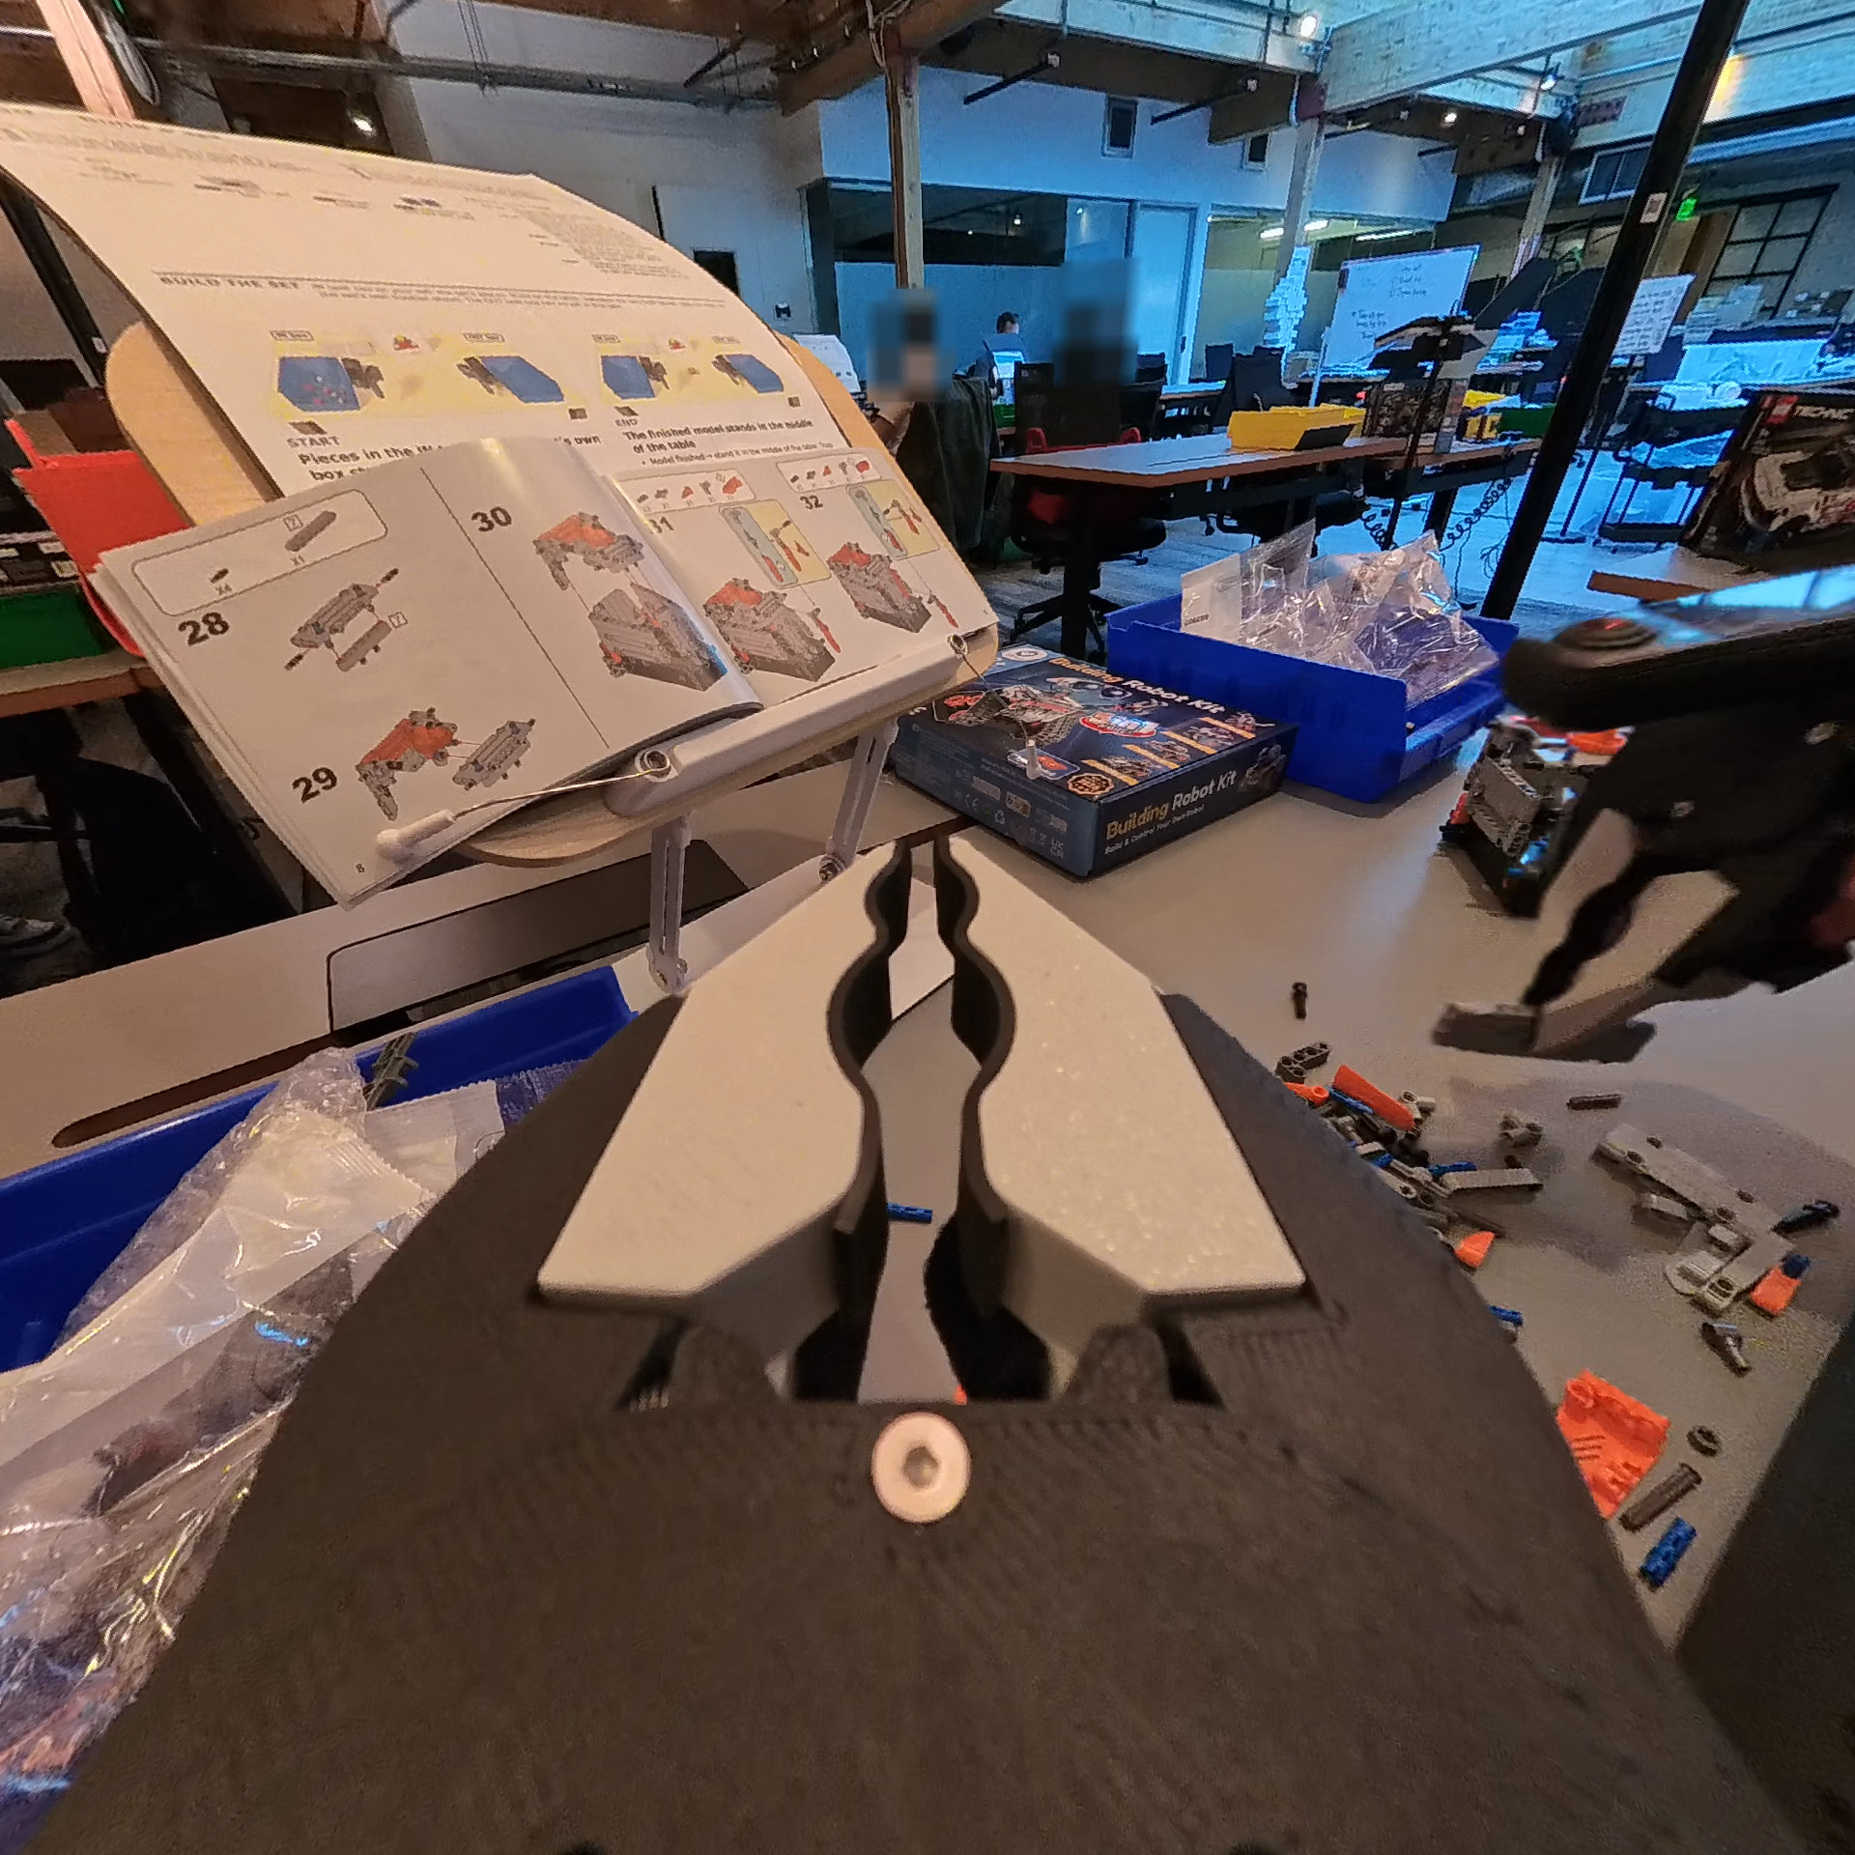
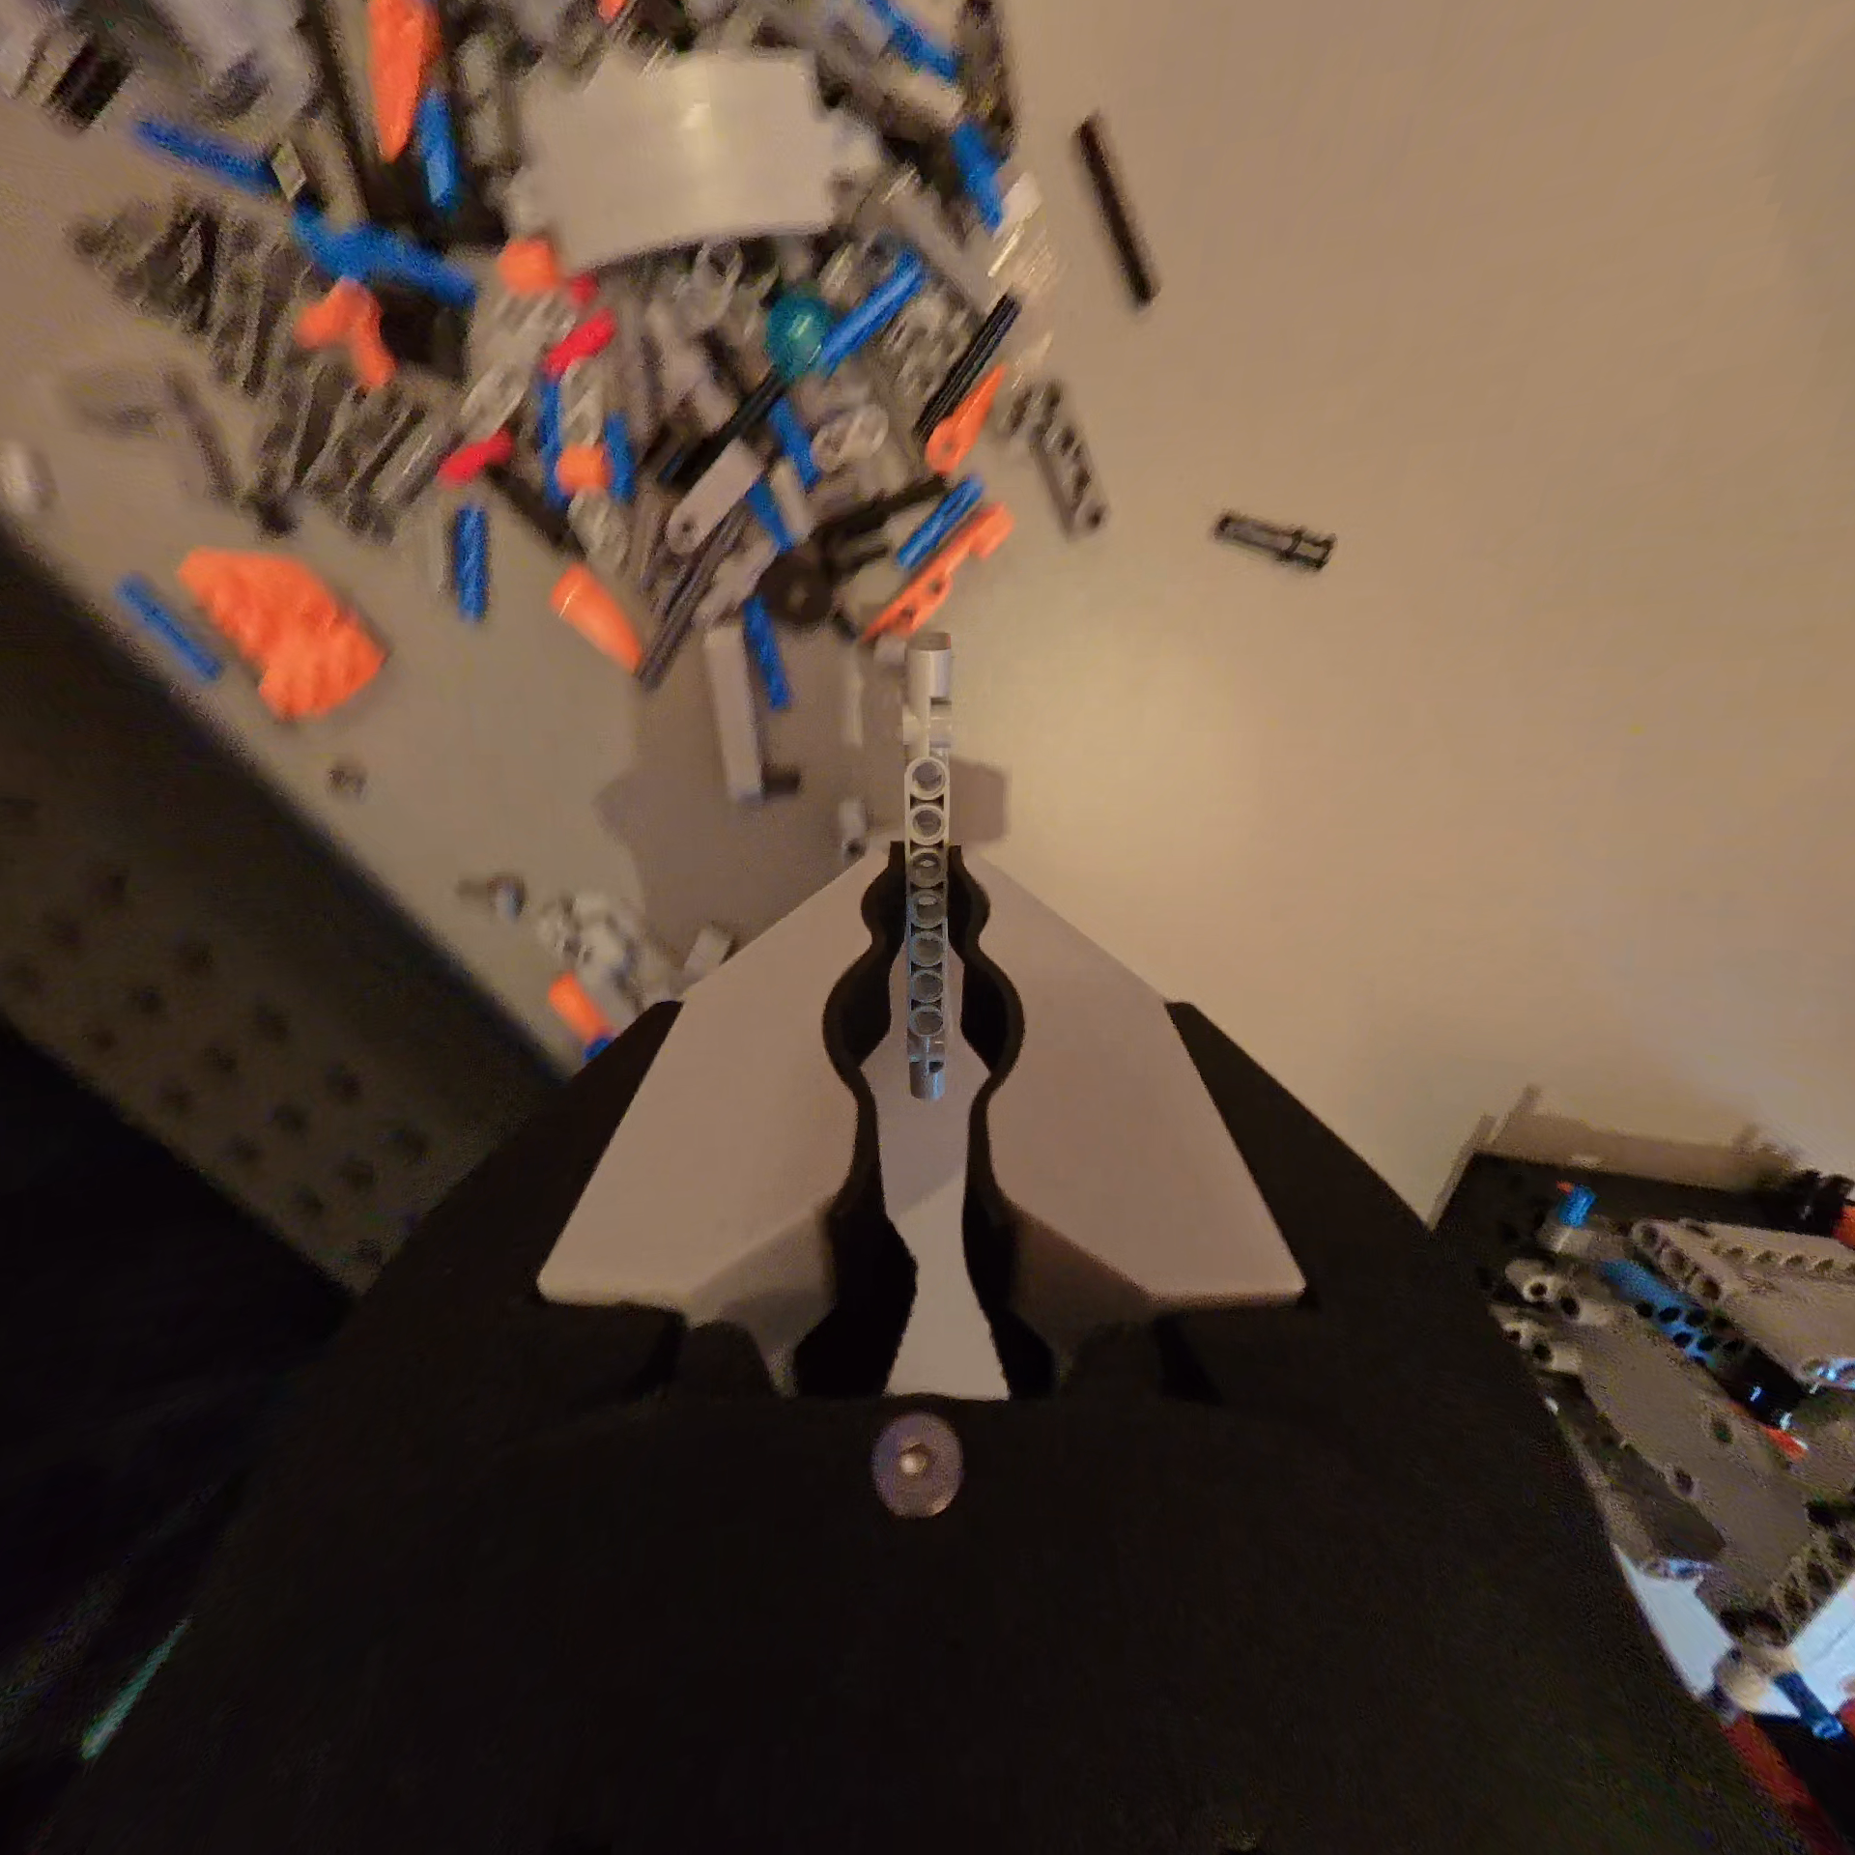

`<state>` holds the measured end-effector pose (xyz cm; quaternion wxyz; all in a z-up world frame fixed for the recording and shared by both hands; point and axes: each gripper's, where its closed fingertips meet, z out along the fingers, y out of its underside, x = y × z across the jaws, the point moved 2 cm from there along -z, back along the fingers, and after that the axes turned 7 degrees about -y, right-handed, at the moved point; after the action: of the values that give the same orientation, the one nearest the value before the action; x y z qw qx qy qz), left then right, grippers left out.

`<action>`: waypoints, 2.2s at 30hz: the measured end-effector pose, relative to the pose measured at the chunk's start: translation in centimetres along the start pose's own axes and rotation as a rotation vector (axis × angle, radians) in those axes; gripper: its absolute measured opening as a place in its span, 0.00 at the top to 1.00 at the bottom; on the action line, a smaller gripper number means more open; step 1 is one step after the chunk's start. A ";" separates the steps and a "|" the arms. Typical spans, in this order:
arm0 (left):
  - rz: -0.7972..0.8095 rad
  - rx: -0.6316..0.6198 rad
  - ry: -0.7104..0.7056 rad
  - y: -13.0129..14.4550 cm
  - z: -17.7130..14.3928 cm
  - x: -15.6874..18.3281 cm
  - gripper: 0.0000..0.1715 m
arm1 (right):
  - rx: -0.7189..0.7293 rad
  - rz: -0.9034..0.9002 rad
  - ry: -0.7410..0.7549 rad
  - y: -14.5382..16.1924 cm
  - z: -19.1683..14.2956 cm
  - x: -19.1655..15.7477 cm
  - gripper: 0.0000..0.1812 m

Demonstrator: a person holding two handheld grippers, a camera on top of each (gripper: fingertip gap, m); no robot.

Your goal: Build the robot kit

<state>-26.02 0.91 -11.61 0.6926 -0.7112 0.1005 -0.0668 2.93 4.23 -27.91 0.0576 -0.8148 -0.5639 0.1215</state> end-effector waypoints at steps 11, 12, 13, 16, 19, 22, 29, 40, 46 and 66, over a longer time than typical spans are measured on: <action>0.051 -0.031 0.014 0.4 0.7 1.6 0.99 | -0.259 -0.460 -0.288 10.9 0.5 -4.7 0.97; 0.056 -0.036 0.014 0.6 0.8 1.8 0.99 | -0.291 -0.481 -0.308 11.6 1.0 -4.9 0.97; 0.060 -0.041 0.012 0.7 0.9 1.9 0.99 | -0.313 -0.500 -0.322 12.0 1.3 -5.0 0.97; 0.076 -0.063 0.012 1.3 1.3 2.3 0.99 | -0.323 -0.554 -0.340 11.9 1.9 -5.1 0.97; 0.085 -0.082 0.025 1.9 1.5 3.0 0.99 | -0.312 -0.586 -0.375 11.1 2.2 -5.7 0.97; 0.092 -0.101 0.067 2.6 1.1 4.4 0.97 | -0.284 -0.604 -0.380 9.3 2.6 -6.2 0.97; 0.342 -0.287 0.284 6.5 -3.7 10.2 0.80 | -0.226 -0.643 -0.322 4.2 3.7 -6.0 0.97; 0.430 -0.700 0.606 16.7 -12.6 15.6 0.36 | -0.102 -0.669 -0.366 4.5 1.8 -7.4 0.97; 0.498 -0.925 0.669 21.4 -13.4 16.8 0.25 | -0.053 -0.682 -0.387 5.6 1.9 -8.1 0.97; 0.976 -0.479 0.252 20.4 -15.0 17.8 0.33 | -0.025 -0.705 -0.328 6.7 0.9 -8.7 0.97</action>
<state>-13.25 -18.33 -32.31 0.4448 -0.7061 0.5127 0.2018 5.85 -6.36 -29.15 -0.0052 -0.5415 -0.8125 0.2158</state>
